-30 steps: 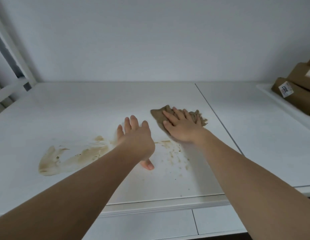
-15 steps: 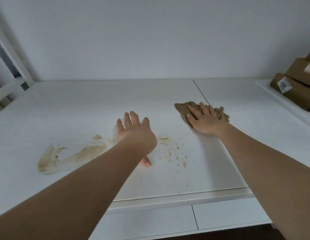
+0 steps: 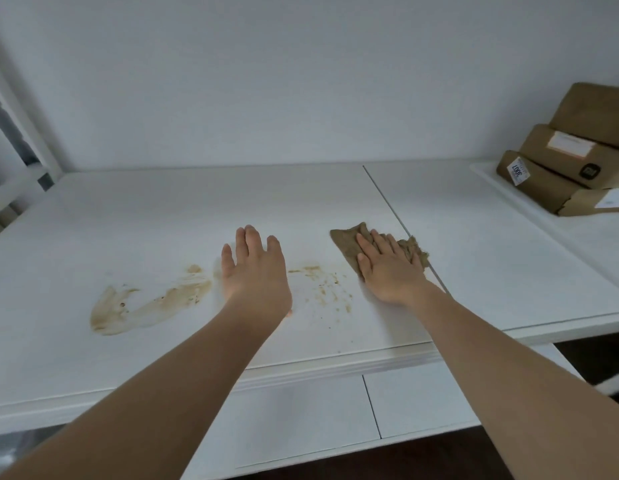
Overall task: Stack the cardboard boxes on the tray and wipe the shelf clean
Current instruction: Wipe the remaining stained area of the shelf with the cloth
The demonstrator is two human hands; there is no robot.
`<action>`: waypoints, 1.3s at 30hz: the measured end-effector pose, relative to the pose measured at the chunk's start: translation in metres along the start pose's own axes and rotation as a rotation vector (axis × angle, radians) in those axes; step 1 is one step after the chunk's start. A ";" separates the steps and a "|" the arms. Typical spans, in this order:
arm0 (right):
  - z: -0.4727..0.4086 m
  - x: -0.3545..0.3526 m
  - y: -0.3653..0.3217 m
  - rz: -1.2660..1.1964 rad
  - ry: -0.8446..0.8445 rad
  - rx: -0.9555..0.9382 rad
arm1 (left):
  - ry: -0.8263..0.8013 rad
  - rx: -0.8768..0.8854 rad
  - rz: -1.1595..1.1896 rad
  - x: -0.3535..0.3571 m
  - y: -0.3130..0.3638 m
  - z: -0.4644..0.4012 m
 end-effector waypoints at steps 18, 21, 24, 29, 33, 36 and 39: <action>0.088 -0.049 0.061 -0.439 0.348 0.338 | -0.184 0.135 0.154 -0.001 -0.006 0.053; 0.084 -0.047 0.047 -0.341 0.504 0.142 | -0.205 0.114 0.082 0.001 -0.002 0.050; 0.068 -0.031 0.028 -0.264 0.429 0.076 | -0.228 0.089 0.074 0.003 -0.001 0.045; 0.043 0.007 0.014 -0.118 0.189 0.224 | -0.252 0.073 0.032 0.005 0.005 0.038; 0.033 0.008 -0.008 -0.031 0.060 -0.004 | -0.246 0.077 -0.003 0.005 0.009 0.033; 0.048 0.002 -0.003 -0.078 -0.015 -0.119 | -0.237 0.083 0.010 0.004 0.010 0.030; 0.058 -0.009 0.028 -0.282 0.065 -0.046 | -0.253 0.091 0.033 0.008 0.006 0.029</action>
Point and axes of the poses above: each hand's wrist, its own z-axis away from the middle knuckle, its own x-axis out of the palm, y = z × x, the point moved 7 cm from there along -z, towards the middle knuckle, and after that the axes turned 15 degrees about -y, right-handed, at the moved point
